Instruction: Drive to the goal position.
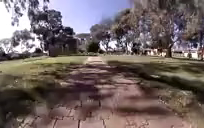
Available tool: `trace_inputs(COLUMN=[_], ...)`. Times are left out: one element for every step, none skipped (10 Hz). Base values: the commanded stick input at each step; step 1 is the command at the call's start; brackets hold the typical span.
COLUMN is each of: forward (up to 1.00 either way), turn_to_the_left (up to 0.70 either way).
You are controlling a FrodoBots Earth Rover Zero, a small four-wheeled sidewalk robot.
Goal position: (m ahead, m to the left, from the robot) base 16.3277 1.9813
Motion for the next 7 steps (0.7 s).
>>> trace_inputs(forward=[0.7, 0.7, 0.7, 0.7, 0.7, 0.7, 0.7], turn_to_the_left=[0.13, 0.17, 0.0, 0.0, 0.0, 0.0, 0.0])
